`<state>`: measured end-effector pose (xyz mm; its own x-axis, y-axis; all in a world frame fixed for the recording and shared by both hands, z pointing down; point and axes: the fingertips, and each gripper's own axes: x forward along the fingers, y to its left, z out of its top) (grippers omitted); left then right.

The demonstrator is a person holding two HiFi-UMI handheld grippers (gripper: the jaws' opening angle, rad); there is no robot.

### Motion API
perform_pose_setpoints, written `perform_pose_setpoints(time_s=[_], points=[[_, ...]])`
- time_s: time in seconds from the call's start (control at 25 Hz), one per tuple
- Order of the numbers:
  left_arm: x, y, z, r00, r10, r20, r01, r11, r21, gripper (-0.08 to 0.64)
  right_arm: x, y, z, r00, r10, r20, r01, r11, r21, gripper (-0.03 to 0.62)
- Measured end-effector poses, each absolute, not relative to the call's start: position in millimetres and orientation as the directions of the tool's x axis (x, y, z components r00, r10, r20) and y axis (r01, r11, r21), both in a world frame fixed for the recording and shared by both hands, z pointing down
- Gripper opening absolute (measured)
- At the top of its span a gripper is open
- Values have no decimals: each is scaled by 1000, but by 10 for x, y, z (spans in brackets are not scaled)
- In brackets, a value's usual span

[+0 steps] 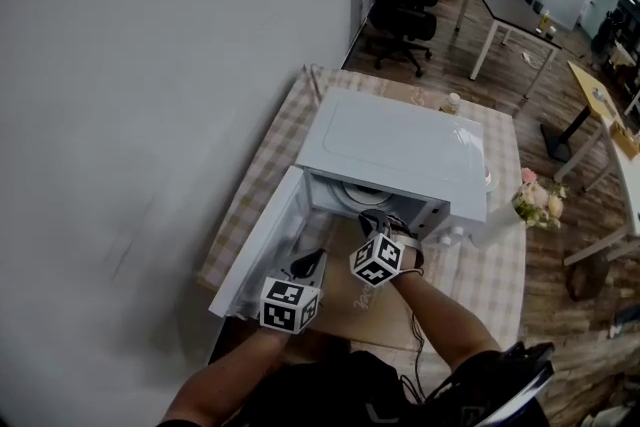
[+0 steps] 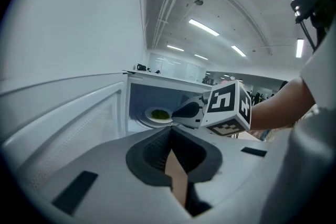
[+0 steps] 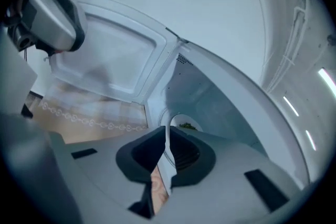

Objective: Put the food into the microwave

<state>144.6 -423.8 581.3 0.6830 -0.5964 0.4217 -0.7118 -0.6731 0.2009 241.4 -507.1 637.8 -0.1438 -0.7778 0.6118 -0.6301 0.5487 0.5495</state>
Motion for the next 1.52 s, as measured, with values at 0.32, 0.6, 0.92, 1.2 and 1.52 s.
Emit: perform_pose_setpoints(time_s=[0.32, 0.6, 0.92, 1.2, 1.52], points=[[1321, -3987, 5495, 731, -569, 376, -656, -738, 158, 9, 2437, -4610, 5941, -121, -813, 569, -834, 394, 386, 20], [1239, -3703, 5239, 772, -548, 322, -600, -796, 83, 9, 2409, -4163, 5575, -132, -849, 512, -935, 279, 221, 15], [980, -3480, 4949, 759, -601, 249, -630, -775, 49, 9, 2216, -3679, 5082, -144, -902, 407, -976, 197, 92, 17], [868, -3323, 4700, 801, -569, 185, -589, -805, 74, 8, 2075, -3253, 4851, -131, -930, 343, -990, 142, 6, 11], [807, -3164, 4730, 814, -547, 196, -571, -816, 93, 8, 2031, -2946, 4632, -79, -955, 285, -997, 78, -18, 9]])
